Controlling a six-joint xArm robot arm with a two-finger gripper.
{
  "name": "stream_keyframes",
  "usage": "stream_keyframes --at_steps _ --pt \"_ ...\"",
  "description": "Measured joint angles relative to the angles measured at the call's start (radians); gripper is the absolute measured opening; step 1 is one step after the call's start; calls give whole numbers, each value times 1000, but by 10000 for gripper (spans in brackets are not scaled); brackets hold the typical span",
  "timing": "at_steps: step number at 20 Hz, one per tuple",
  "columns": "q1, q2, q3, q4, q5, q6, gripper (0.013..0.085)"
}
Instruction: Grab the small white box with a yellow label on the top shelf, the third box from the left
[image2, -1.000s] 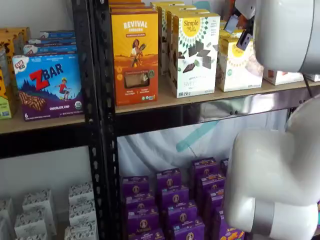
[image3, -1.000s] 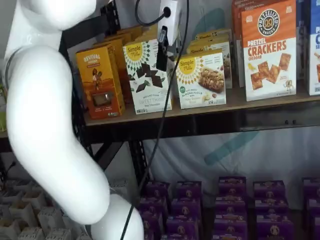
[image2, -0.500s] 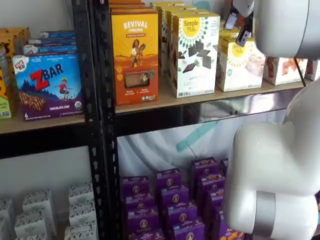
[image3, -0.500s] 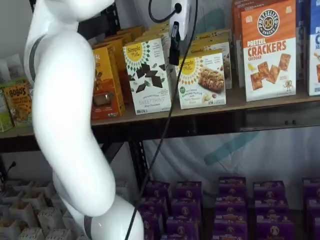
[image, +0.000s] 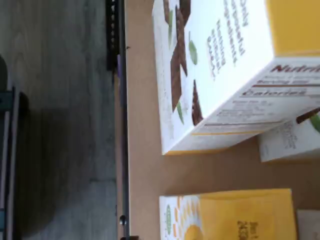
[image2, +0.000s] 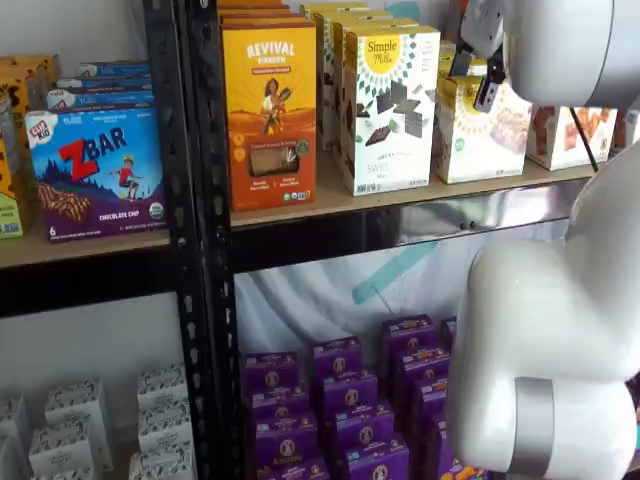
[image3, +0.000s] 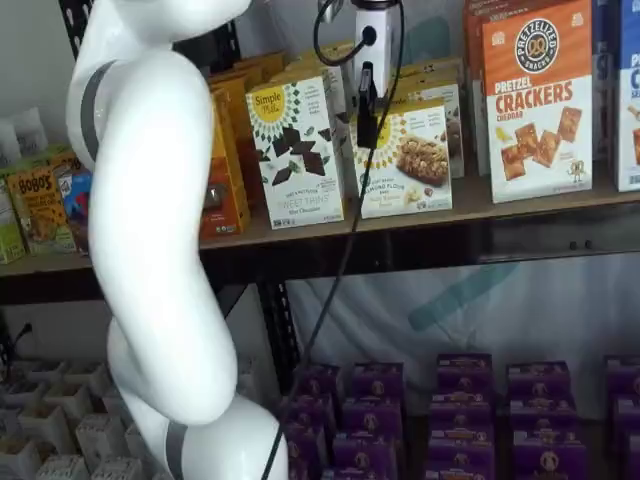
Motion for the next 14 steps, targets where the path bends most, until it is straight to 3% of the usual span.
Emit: stream_keyframes --at_steps 6,14 --pt "31 5 24 -54 -13 14 850" --pt "35 28 4 -80 3 14 850"
